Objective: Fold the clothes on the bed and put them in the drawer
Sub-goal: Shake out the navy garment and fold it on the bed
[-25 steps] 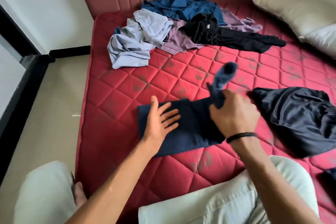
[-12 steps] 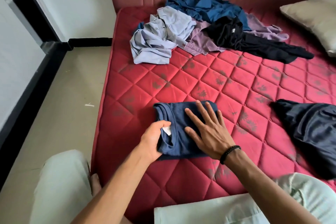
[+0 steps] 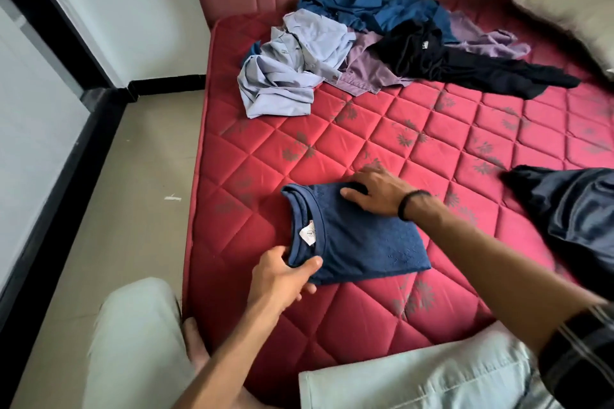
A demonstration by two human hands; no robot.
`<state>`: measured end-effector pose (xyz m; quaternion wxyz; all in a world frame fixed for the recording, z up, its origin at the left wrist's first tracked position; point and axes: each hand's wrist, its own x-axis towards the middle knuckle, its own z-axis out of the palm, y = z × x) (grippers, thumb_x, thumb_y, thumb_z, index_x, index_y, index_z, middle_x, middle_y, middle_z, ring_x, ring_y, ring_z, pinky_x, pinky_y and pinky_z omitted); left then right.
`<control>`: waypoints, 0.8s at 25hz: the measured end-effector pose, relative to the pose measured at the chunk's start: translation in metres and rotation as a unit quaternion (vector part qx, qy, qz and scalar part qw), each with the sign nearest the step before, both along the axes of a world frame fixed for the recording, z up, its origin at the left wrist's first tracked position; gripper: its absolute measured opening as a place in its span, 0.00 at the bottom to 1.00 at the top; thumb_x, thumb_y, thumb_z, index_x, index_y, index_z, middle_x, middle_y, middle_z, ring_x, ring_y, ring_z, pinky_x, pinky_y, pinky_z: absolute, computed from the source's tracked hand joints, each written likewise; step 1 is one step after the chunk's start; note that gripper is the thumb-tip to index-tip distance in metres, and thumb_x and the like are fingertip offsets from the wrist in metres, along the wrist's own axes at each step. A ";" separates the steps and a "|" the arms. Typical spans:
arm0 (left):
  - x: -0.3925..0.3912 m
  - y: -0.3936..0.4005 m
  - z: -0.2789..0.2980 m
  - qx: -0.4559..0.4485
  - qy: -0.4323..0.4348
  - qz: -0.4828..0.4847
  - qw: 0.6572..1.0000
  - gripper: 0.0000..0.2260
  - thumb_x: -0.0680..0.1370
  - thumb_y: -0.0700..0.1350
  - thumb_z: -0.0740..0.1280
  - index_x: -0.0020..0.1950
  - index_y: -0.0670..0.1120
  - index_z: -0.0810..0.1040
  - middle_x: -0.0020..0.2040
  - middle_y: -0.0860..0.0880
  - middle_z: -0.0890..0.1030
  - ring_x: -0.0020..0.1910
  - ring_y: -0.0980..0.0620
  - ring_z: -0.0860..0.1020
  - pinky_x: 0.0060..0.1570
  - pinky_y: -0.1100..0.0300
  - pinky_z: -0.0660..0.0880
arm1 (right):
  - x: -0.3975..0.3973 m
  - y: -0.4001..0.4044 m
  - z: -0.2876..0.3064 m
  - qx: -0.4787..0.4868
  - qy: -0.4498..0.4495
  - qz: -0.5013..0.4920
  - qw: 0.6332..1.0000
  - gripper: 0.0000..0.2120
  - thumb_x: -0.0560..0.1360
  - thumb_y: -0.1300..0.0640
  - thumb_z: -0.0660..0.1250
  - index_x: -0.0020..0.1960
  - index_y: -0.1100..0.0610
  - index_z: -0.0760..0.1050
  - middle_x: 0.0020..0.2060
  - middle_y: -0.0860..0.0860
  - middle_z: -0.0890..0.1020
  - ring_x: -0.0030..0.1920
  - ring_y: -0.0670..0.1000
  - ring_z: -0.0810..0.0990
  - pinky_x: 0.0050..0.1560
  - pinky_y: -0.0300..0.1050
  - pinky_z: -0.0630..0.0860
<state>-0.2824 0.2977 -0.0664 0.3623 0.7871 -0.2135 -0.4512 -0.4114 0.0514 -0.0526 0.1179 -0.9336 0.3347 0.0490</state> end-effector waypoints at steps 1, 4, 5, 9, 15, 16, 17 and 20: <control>0.006 -0.003 -0.002 -0.006 0.010 0.019 1.000 0.14 0.73 0.50 0.79 0.50 0.42 0.82 0.36 0.46 0.86 0.29 0.49 0.83 0.26 0.59 0.72 | 0.004 -0.013 0.006 0.036 0.036 -0.006 0.999 0.25 0.78 0.32 0.60 0.56 0.52 0.78 0.51 0.55 0.82 0.57 0.59 0.79 0.58 0.50 0.72; 0.044 -0.025 0.006 -0.047 -0.001 0.126 0.991 0.08 0.73 0.45 0.78 0.45 0.43 0.84 0.31 0.45 0.80 0.24 0.55 0.73 0.20 0.65 0.64 | -0.009 -0.028 0.020 0.134 0.074 -0.080 0.985 0.22 0.74 0.36 0.72 0.52 0.56 0.81 0.51 0.55 0.84 0.51 0.56 0.81 0.52 0.47 0.77; 0.060 -0.034 0.006 -0.080 0.017 0.179 0.980 0.08 0.74 0.45 0.78 0.49 0.43 0.84 0.32 0.47 0.80 0.26 0.55 0.73 0.21 0.67 0.67 | -0.021 -0.021 0.020 0.179 0.070 -0.107 0.976 0.23 0.74 0.38 0.74 0.52 0.58 0.82 0.49 0.57 0.84 0.46 0.54 0.81 0.49 0.46 0.78; 0.058 -0.029 0.007 -0.045 -0.052 0.147 0.987 0.31 0.71 0.66 0.72 0.65 0.47 0.79 0.49 0.46 0.86 0.44 0.48 0.85 0.51 0.50 0.83 | -0.085 0.054 0.011 0.473 0.043 -0.221 0.852 0.20 0.73 0.45 0.77 0.46 0.62 0.77 0.30 0.55 0.80 0.29 0.51 0.79 0.31 0.41 0.77; -0.013 0.001 -0.005 0.002 -0.054 0.072 0.996 0.34 0.65 0.68 0.76 0.63 0.47 0.80 0.55 0.45 0.86 0.55 0.44 0.84 0.58 0.48 0.80 | -0.067 0.079 0.012 0.388 -0.214 -0.386 0.809 0.20 0.71 0.46 0.79 0.36 0.58 0.73 0.29 0.53 0.75 0.28 0.51 0.75 0.31 0.42 0.75; -0.011 -0.003 -0.004 -0.031 0.022 0.113 0.993 0.29 0.67 0.63 0.77 0.59 0.45 0.82 0.52 0.44 0.86 0.50 0.45 0.85 0.53 0.50 0.82 | -0.059 0.082 0.017 0.427 -0.235 -0.406 0.773 0.19 0.72 0.48 0.79 0.36 0.57 0.73 0.30 0.52 0.75 0.27 0.48 0.74 0.29 0.39 0.74; -0.010 -0.005 0.001 -0.049 0.100 0.138 0.984 0.20 0.72 0.56 0.78 0.56 0.43 0.83 0.49 0.43 0.87 0.44 0.46 0.85 0.47 0.54 0.83 | -0.057 0.083 0.021 0.489 -0.240 -0.412 0.730 0.17 0.74 0.51 0.78 0.37 0.56 0.73 0.31 0.52 0.77 0.27 0.47 0.74 0.31 0.38 0.76; -0.013 -0.011 0.023 -0.072 0.221 0.119 0.965 0.08 0.79 0.43 0.72 0.56 0.40 0.83 0.45 0.45 0.88 0.36 0.52 0.86 0.36 0.61 0.83 | -0.070 0.080 0.031 0.625 -0.247 -0.393 0.628 0.10 0.76 0.54 0.76 0.45 0.57 0.75 0.34 0.51 0.79 0.31 0.45 0.76 0.43 0.39 0.81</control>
